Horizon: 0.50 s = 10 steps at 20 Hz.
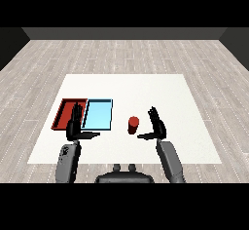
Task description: Pick the red can and put it in the red box
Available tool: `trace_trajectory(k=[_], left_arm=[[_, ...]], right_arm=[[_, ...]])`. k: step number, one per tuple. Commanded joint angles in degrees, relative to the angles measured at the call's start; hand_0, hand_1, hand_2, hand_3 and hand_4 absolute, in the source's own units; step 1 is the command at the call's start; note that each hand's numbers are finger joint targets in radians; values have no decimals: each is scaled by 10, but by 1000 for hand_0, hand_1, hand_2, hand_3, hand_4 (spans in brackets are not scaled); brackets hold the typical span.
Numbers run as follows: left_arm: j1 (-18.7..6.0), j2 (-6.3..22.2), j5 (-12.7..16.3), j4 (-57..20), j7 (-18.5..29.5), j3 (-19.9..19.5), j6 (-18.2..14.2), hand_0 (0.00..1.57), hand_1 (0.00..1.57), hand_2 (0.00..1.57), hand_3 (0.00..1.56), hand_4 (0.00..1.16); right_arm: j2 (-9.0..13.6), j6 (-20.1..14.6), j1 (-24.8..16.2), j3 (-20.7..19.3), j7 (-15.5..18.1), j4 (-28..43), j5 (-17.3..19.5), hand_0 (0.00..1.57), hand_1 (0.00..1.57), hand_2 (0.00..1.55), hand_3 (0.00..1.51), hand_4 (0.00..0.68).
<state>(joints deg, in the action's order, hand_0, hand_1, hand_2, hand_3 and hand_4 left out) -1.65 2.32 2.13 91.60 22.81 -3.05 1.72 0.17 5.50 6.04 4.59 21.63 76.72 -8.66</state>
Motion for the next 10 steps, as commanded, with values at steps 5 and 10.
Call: trace_trajectory(k=[5,10], left_arm=[[38,7,21,35,-12,-2,22,0,0,0,0,0],[26,-8,3,62,-46,15,-9,0,0,0,0,0]], right_arm=[[-2,-27,39,38,35,-69,-36,0,0,0,0,0],[-2,-99,74,96,57,-120,-63,0,0,0,0,0]])
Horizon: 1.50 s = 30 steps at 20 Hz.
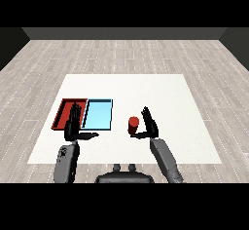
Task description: Pick the red can and put it in the red box
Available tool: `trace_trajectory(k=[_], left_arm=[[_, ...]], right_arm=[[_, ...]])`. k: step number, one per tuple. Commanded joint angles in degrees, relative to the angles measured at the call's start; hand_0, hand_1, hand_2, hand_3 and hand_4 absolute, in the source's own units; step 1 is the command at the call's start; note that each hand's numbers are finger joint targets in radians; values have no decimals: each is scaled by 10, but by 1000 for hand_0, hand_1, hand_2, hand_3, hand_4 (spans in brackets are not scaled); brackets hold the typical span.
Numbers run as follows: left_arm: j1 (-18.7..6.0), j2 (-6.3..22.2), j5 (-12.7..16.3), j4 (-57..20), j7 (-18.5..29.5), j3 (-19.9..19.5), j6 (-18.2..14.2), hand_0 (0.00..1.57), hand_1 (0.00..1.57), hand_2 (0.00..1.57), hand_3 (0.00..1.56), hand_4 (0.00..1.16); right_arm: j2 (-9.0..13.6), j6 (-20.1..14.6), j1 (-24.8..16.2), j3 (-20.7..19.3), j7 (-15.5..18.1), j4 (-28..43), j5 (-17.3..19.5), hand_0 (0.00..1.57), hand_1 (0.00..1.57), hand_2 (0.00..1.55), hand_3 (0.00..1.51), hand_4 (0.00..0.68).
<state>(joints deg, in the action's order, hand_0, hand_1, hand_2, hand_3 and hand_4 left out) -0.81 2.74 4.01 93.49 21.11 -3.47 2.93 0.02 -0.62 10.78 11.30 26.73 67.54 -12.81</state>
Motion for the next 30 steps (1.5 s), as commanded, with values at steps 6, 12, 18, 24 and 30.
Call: trace_trajectory(k=[6,12,18,24,30], left_arm=[[1,11,13,8,1,-8,16,0,0,0,0,0],[1,12,16,-9,10,-11,23,0,0,0,0,0],[-16,-6,-10,-4,-4,9,-8,0,0,0,0,0],[-12,18,-1,-68,59,-18,27,0,0,0,0,0],[4,5,1,-13,28,-7,12,0,0,0,0,0]], right_arm=[[0,-16,19,14,22,-46,-40,0,0,0,0,0],[0,-38,15,67,63,-82,-60,0,0,0,0,0],[0,-30,41,40,31,-73,-57,0,0,0,0,0],[2,-29,51,42,16,-59,-62,0,0,0,0,0],[0,-60,36,114,21,-36,-97,0,0,0,0,0]])
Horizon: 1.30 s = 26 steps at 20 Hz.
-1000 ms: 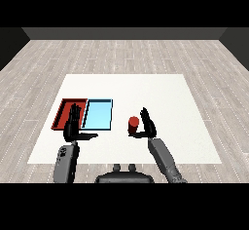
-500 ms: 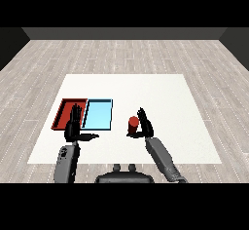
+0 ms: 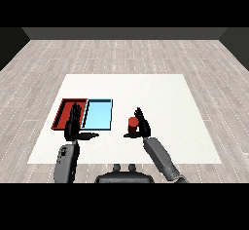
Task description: Pick the red can and put it in the red box
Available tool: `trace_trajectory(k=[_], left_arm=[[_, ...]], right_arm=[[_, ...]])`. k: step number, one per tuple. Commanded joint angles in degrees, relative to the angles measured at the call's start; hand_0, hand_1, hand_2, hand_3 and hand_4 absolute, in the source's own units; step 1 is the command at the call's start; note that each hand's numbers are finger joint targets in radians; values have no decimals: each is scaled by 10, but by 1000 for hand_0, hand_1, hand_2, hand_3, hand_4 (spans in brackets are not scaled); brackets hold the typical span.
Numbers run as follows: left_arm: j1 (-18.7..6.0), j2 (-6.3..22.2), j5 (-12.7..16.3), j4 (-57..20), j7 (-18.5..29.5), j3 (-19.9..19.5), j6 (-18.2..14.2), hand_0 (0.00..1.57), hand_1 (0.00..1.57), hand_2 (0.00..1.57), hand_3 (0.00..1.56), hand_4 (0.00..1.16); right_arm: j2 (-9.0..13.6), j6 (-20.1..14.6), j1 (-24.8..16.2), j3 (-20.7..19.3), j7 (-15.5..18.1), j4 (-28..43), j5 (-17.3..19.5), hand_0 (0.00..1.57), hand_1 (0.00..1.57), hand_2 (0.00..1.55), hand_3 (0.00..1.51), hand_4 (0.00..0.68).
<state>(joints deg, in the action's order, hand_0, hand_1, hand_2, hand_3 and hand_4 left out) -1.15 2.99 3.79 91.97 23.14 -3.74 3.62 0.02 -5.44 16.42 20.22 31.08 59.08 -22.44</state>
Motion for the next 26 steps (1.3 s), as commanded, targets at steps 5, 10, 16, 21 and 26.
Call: trace_trajectory(k=[5,10,16,21,26], left_arm=[[-10,-15,-26,6,-13,16,-29,0,0,0,0,0],[-10,20,25,-28,11,-28,24,0,0,0,0,0],[-37,0,-15,-65,32,-3,-1,0,0,0,0,0],[-8,15,12,16,-25,-16,4,0,0,0,0,0],[-4,7,7,-28,22,-11,13,0,0,0,0,0]], right_arm=[[0,-39,115,55,31,-117,-87,0,0,0,0,0],[0,-50,73,42,14,-63,-54,0,0,0,0,0],[0,-114,52,32,-68,-12,-38,0,0,0,0,0],[4,-157,65,19,-90,-60,5,1571,1571,1497,1447,574],[0,-186,95,25,-103,-91,9,1571,1571,1486,1432,570]])
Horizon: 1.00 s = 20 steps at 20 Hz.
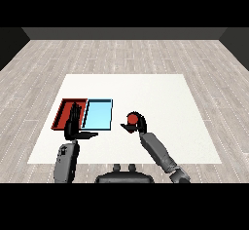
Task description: Pick the red can and put it in the red box
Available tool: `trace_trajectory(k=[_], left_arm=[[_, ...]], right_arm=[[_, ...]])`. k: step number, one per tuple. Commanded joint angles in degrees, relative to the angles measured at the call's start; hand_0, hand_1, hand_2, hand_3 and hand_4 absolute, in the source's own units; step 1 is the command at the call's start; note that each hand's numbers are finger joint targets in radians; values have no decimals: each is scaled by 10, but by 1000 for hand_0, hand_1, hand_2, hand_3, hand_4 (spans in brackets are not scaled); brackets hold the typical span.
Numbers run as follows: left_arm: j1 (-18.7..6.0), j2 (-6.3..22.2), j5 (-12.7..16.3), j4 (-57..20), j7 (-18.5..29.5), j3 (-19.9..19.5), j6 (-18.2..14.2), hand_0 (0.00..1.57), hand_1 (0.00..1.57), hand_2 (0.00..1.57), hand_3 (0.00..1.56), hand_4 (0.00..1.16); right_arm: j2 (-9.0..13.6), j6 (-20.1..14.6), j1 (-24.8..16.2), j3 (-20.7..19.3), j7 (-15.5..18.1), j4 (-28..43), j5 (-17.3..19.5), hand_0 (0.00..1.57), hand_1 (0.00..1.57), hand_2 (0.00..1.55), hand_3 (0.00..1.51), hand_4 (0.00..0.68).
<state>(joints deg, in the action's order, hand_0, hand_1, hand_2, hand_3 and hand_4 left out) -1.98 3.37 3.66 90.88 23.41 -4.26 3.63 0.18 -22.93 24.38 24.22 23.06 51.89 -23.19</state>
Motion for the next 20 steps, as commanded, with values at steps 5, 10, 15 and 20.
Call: trace_trajectory(k=[5,10,15,20], left_arm=[[-4,1,-13,-19,9,2,-3,0,0,0,0,0],[-22,2,-10,-2,-11,-3,-14,0,0,0,0,0],[22,-5,-26,14,4,19,-6,0,0,0,0,0],[-3,14,-6,0,0,-5,9,0,0,0,0,0]], right_arm=[[-2,-47,-11,23,-52,32,22,1571,1571,1489,1432,577],[-2,-3,2,-4,-29,-6,18,1571,1571,1486,1427,582],[-2,-15,16,-32,-43,34,57,1571,1571,1480,1407,589],[25,-50,-47,-10,-105,202,103,1571,1571,1481,1402,619]])
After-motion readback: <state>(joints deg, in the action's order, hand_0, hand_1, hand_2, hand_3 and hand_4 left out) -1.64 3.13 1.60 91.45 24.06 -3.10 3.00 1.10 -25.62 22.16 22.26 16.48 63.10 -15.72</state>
